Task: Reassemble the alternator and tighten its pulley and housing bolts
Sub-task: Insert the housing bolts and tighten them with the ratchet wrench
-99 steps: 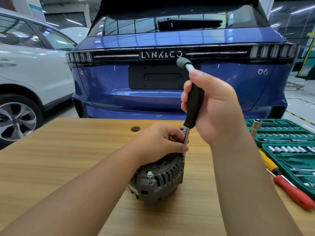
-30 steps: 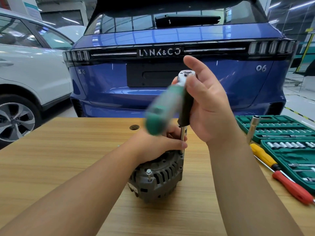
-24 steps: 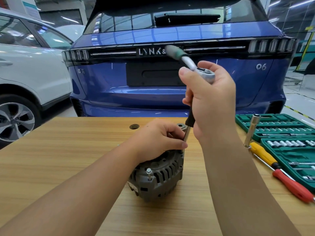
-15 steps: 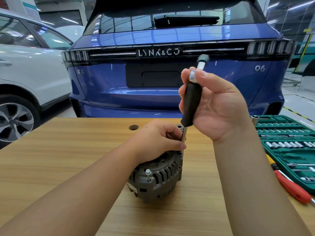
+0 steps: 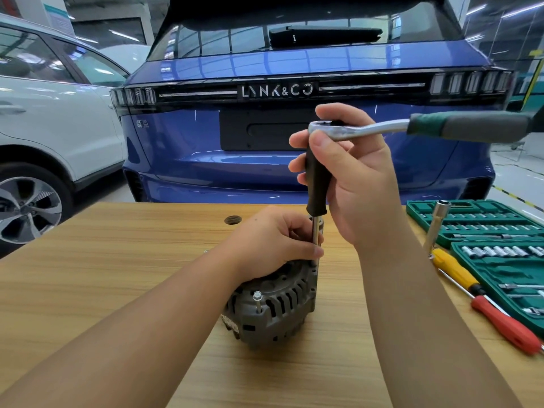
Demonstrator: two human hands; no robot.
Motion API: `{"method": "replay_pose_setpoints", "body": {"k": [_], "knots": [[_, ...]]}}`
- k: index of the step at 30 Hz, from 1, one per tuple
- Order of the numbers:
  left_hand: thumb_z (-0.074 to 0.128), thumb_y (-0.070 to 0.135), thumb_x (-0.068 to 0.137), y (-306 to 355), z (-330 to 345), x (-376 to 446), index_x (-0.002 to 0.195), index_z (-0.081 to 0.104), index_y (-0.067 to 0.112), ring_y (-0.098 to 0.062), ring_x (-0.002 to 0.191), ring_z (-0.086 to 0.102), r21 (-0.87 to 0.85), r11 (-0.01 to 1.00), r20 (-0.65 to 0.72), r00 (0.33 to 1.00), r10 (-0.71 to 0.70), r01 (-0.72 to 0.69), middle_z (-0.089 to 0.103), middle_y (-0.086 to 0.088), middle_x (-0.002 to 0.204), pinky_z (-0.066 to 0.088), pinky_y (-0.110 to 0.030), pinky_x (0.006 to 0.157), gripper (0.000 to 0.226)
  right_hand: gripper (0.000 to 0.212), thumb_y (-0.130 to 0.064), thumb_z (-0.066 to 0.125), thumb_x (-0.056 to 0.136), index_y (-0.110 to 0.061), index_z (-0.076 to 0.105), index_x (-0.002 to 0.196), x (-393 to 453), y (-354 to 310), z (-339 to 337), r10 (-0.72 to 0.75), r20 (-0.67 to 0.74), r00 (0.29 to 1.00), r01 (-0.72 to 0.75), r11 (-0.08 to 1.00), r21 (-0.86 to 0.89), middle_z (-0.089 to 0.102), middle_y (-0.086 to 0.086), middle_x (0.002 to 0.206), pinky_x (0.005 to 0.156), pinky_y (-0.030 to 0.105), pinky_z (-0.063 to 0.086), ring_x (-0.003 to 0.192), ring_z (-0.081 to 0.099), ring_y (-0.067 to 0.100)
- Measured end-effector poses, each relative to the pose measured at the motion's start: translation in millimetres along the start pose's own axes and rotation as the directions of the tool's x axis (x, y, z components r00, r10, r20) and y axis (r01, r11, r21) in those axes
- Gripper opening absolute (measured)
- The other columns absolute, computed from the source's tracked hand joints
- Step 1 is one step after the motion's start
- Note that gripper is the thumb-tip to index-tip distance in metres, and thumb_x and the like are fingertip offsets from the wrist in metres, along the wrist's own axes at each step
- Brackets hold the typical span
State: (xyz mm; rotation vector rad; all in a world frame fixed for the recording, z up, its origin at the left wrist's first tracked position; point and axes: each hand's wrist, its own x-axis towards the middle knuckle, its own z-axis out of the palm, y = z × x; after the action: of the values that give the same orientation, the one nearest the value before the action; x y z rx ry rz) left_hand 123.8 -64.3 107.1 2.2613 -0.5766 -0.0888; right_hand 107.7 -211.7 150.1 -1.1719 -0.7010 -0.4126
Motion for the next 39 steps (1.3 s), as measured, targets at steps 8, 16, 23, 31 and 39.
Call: {"method": "replay_pose_setpoints", "body": {"k": [8,16,23,31,39], "knots": [[0.078,0.037,0.089,1,0,-1,0.088,0.072,0.044,0.011,0.080,0.065,0.028,1.000,0.002,1.000,-0.011,0.011,0.070,0.029,0.087,0.047,-0.019,0.067,0.009,0.018,-0.013,0.061,0.099,-0.025,0.062,0.113,-1,3,12,-0.133,-0.182,0.974,0.113,0.986,-0.119,0.071,0.008,0.101,0.065,0.033,0.056,0.075,0.072,0.022],[0.077,0.037,0.090,3,0,-1,0.097,0.074,0.041,0.006,0.081,0.067,0.032,0.999,-0.001,1.000,-0.026,0.026,0.073,0.023,0.088,0.050,-0.021,0.069,0.009,0.015,-0.022,0.054,0.103,-0.029,0.060,0.115,-2,9,21,-0.206,-0.205,0.957,0.161,0.962,-0.219,0.070,-0.003,0.090,0.063,0.023,0.053,0.072,0.067,0.028],[0.079,0.041,0.088,0,1,-1,0.089,0.074,0.045,0.009,0.080,0.065,0.019,1.000,-0.005,1.000,-0.010,0.010,0.071,0.026,0.087,0.046,-0.020,0.068,0.006,0.049,-0.055,0.032,0.105,-0.018,0.060,0.119,6,-3,-2,0.262,-0.041,0.964,-0.244,0.938,0.248,0.075,0.007,0.088,0.058,0.030,0.048,0.061,0.061,0.018],[0.078,0.040,0.088,-2,1,0,0.092,0.075,0.043,0.012,0.081,0.064,0.018,1.000,-0.008,1.000,-0.008,0.009,0.070,0.028,0.088,0.045,-0.017,0.067,0.006,0.010,-0.023,0.067,0.089,-0.023,0.065,0.100,1,-3,4,0.136,0.027,0.990,-0.138,0.951,0.278,0.073,0.001,0.107,0.065,0.030,0.050,0.077,0.067,0.016],[0.078,0.037,0.088,0,-2,-1,0.093,0.074,0.046,0.007,0.079,0.068,0.001,1.000,0.037,0.999,-0.012,0.012,0.074,0.023,0.088,0.050,-0.020,0.069,0.010,0.007,-0.009,0.071,0.090,-0.013,0.068,0.096,-4,3,27,-0.067,-0.227,0.972,0.082,0.995,0.057,0.072,0.000,0.092,0.074,0.027,0.054,0.083,0.064,0.024]]}}
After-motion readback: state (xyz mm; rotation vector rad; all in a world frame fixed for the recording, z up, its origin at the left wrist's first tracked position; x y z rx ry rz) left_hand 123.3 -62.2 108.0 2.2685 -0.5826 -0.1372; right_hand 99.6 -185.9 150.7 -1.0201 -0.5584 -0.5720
